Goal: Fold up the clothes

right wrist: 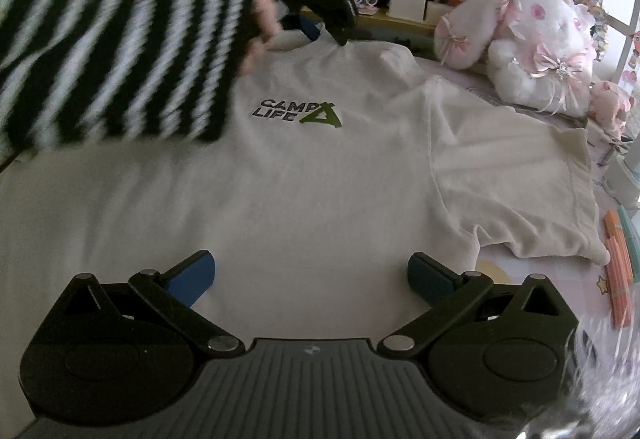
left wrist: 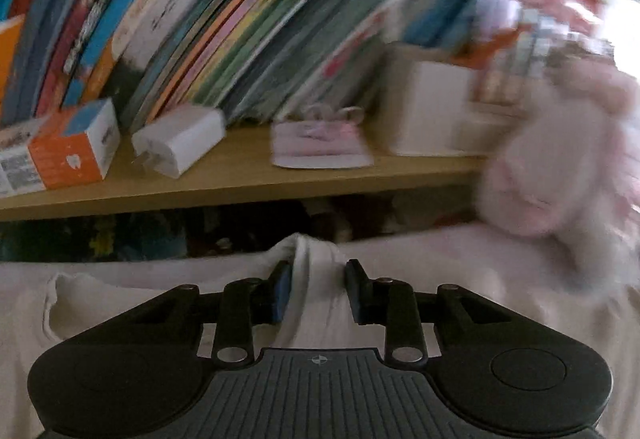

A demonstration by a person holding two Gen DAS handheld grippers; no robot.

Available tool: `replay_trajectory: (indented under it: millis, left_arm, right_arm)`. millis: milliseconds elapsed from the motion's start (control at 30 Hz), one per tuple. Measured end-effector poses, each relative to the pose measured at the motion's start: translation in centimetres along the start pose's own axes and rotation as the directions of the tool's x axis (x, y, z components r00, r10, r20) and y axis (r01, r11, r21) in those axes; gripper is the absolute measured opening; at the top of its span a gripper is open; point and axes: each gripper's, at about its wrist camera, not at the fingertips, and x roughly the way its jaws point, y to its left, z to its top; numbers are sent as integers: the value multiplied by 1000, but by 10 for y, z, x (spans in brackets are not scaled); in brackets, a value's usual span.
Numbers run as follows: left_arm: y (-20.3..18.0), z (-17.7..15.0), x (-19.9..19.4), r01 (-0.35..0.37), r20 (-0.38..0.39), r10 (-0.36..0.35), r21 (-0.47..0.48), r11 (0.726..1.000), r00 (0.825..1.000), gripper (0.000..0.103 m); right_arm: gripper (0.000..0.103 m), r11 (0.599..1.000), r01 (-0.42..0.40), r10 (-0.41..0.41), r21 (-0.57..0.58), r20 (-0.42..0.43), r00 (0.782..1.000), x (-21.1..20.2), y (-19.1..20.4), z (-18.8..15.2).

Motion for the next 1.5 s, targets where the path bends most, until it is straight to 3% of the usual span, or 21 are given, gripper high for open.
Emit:
replay_trajectory:
  millis: [133,267,333,433,500,633,800,1000,1167,1300,1367,1400,1500]
  left_arm:
    - [15,10,-1,50,-3,-51,-83,995,999,32]
    - [40,7,-38,195,10,-195,-136,971,981,43]
    - [53,-7,-72,162,30,-161,-79,984,987,43]
    - [80,-44,-126,30,42,-29,-1,1000,999,43]
    - [102,-75,-162,-71,27,71,18,997,997,42]
    - [143,-138,-227,-267,-25,267,-2,964,963,42]
    - [219,-184,-297,-404,-74,397,-154,902,915,42]
    - [263,-197,-307,-474,-88,467,-238,848,880,46]
    - [285,-198,-289,-462,-105,452,-303,834,886,46]
    - [291,-196,-279,-477,-128,463,-346,808,877,45]
    - [291,-196,-279,-468,-119,459,-373,801,880,28]
    - [289,-193,-282,-457,-98,455,-367,810,885,7]
    - [284,-166,-300,-436,16,464,-318,842,886,7]
  right_arm:
    - [103,1000,-11,11,-12,-9,1000,0,-1,1]
    - [103,1000,-13,13,-14,-15,1000,0,-2,2]
    - [103,1000,-12,12,-12,-16,1000,0,-2,2]
    - [103,1000,-10,10,-11,-17,1000,0,-1,2]
    - [103,1000,-9,8,-9,-18,1000,0,-1,2]
    - [103,1000,-4,4,-5,-21,1000,0,0,3]
    - [103,999,31,-30,32,-33,999,0,4,5]
    - [99,992,109,-103,66,-82,991,-13,13,11]
    - [99,991,131,-129,19,-80,988,-35,28,-2]
    - [99,988,150,-146,31,-96,985,-44,36,-13]
    - [99,987,159,-155,36,-104,983,-47,39,-17]
    - [99,986,164,-159,38,-108,981,-48,40,-19]
    - [99,984,174,-166,46,-132,977,-47,42,-23]
